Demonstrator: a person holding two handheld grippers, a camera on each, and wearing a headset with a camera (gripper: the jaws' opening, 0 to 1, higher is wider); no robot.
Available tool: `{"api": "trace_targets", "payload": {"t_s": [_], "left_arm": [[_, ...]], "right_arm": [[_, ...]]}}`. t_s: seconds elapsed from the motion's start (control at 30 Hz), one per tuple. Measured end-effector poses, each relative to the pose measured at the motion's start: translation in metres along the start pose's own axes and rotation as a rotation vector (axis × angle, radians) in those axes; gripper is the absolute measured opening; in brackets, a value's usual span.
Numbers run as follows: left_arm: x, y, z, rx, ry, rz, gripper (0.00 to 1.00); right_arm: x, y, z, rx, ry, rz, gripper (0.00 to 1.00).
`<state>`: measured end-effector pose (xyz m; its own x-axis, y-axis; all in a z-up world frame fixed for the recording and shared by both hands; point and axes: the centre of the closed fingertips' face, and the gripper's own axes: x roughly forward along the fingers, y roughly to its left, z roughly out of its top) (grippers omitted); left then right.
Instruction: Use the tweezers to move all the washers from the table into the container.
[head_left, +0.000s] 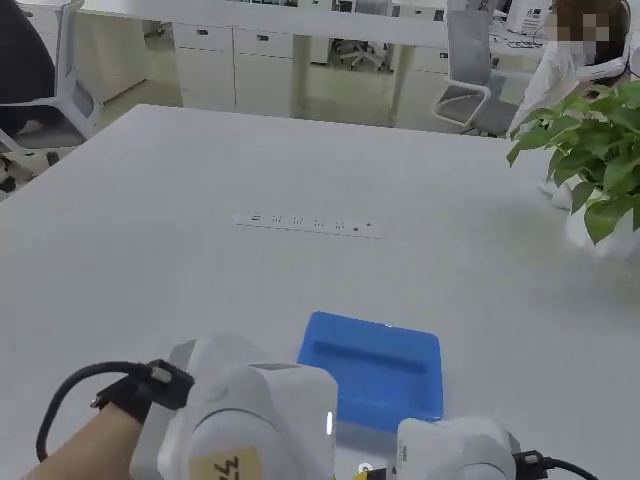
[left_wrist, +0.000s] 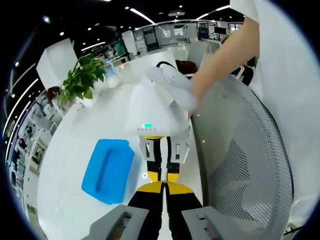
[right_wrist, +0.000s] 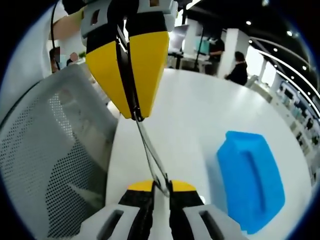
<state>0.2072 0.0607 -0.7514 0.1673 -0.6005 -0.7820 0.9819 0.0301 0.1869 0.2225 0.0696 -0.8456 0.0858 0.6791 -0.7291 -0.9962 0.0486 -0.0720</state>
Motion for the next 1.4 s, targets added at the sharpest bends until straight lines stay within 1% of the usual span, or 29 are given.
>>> {"api": "trace_targets", "payload": {"t_s": [0.03, 0.07, 0.1, 0.17, 0.23, 0.33, 0.43, 0.47, 0.53, 0.57, 0.67, 0.73, 0.8, 0.83, 0.87, 0.9, 0.93, 0.97, 1.03, 1.07, 1.1, 1.13, 1.17, 1.2, 1.23, 1.27, 1.3, 1.37, 1.4], "left_arm": [[0.001, 0.001, 0.0, 0.0, -0.001, -0.001, 0.0], [0.002, 0.003, 0.002, -0.009, -0.015, -0.005, 0.0], [0.003, 0.004, 0.003, -0.034, -0.024, -0.017, 0.0], [0.003, 0.008, 0.004, -0.062, -0.032, -0.036, 0.0], [0.003, 0.012, 0.003, -0.067, -0.028, -0.049, 0.0], [0.004, 0.018, 0.0, -0.073, -0.006, -0.07, 0.0], [0.005, 0.02, -0.001, -0.092, 0.002, -0.097, 0.0], [0.006, 0.02, -0.001, -0.104, -0.003, -0.112, 0.0], [0.009, 0.021, -0.001, -0.118, 0.0, -0.127, 0.0], [0.01, 0.022, -0.002, -0.117, 0.005, -0.129, 0.0], [0.015, 0.021, -0.003, -0.12, 0.024, -0.151, 0.0], [0.017, 0.022, -0.003, -0.12, 0.029, -0.164, 0.0], [0.019, 0.024, -0.004, -0.118, 0.034, -0.164, 0.0], [0.02, 0.026, -0.005, -0.119, 0.036, -0.166, 0.0], [0.02, 0.027, -0.005, -0.124, 0.026, -0.167, 0.0], [0.02, 0.026, -0.001, -0.162, -0.018, -0.178, 0.0], [0.019, 0.028, 0.0, -0.205, -0.038, -0.171, 0.0], [0.017, 0.032, 0.0, -0.248, -0.067, -0.144, 0.0], [0.012, 0.036, 0.001, -0.294, -0.111, -0.117, 0.07], [0.008, 0.037, 0.001, -0.342, -0.145, -0.097, 0.11], [0.005, 0.038, 0.001, -0.372, -0.172, -0.082, 0.13], [-0.001, 0.039, 0.002, -0.421, -0.217, -0.062, 0.15], [-0.004, 0.039, 0.001, -0.453, -0.243, -0.05, 0.18], [-0.007, 0.04, -0.001, -0.483, -0.263, -0.036, 0.2], [-0.01, 0.042, -0.003, -0.516, -0.286, -0.01, 0.21], [-0.014, 0.039, -0.007, -0.546, -0.305, 0.006, 0.2], [-0.017, 0.037, -0.01, -0.558, -0.318, 0.02, 0.19], [-0.023, 0.034, -0.018, -0.596, -0.331, 0.078, 0.21], [-0.025, 0.029, -0.022, -0.623, -0.344, 0.095, 0.22]], "right_arm": [[0.0, 0.0, -0.001, 0.003, 0.002, 0.002, 0.07], [0.0, 0.0, -0.001, 0.01, -0.001, 0.004, 0.07], [-0.001, -0.001, -0.002, 0.023, -0.003, 0.007, 0.07], [-0.001, -0.002, -0.002, 0.049, -0.008, 0.014, 0.07], [-0.001, -0.003, -0.002, 0.065, -0.011, 0.018, 0.07], [-0.002, -0.005, -0.002, 0.073, -0.011, 0.02, 0.08], [-0.007, -0.004, 0.008, 0.12, -0.057, 0.043, 0.12], [-0.01, -0.003, 0.011, 0.133, -0.067, 0.051, 0.14], [-0.016, -0.006, 0.019, 0.128, -0.092, 0.043, 0.15], [-0.018, -0.006, 0.021, 0.131, -0.095, 0.042, 0.15], [-0.02, -0.011, 0.025, 0.136, -0.089, 0.04, 0.14], [-0.02, -0.013, 0.025, 0.127, -0.083, 0.041, 0.11], [-0.018, -0.01, 0.024, 0.125, -0.07, 0.074, 0.05], [-0.016, -0.012, 0.022, 0.127, -0.06, 0.063, 0.05], [-0.015, -0.012, 0.022, 0.127, -0.057, 0.065, 0.05], [-0.014, -0.013, 0.023, 0.139, -0.064, 0.071, 0.04], [-0.014, -0.013, 0.023, 0.15, -0.064, 0.071, 0.04], [-0.014, -0.015, 0.023, 0.168, -0.068, 0.063, 0.04], [-0.014, -0.018, 0.022, 0.205, -0.074, 0.054, 0.04], [-0.013, -0.02, 0.023, 0.239, -0.083, 0.051, 0.04], [-0.013, -0.021, 0.022, 0.257, -0.089, 0.052, 0.04], [-0.013, -0.022, 0.022, 0.288, -0.1, 0.057, 0.04], [-0.014, -0.022, 0.022, 0.303, -0.104, 0.06, 0.04], [-0.014, -0.025, 0.021, 0.309, -0.11, 0.054, 0.04], [-0.014, -0.024, 0.021, 0.324, -0.115, 0.058, 0.04], [-0.015, -0.026, 0.02, 0.354, -0.12, 0.048, 0.04], [-0.015, -0.027, 0.02, 0.369, -0.127, 0.051, 0.04], [-0.017, -0.029, 0.018, 0.405, -0.141, 0.051, 0.04], [-0.017, -0.029, 0.018, 0.423, -0.147, 0.05, 0.04]]}}
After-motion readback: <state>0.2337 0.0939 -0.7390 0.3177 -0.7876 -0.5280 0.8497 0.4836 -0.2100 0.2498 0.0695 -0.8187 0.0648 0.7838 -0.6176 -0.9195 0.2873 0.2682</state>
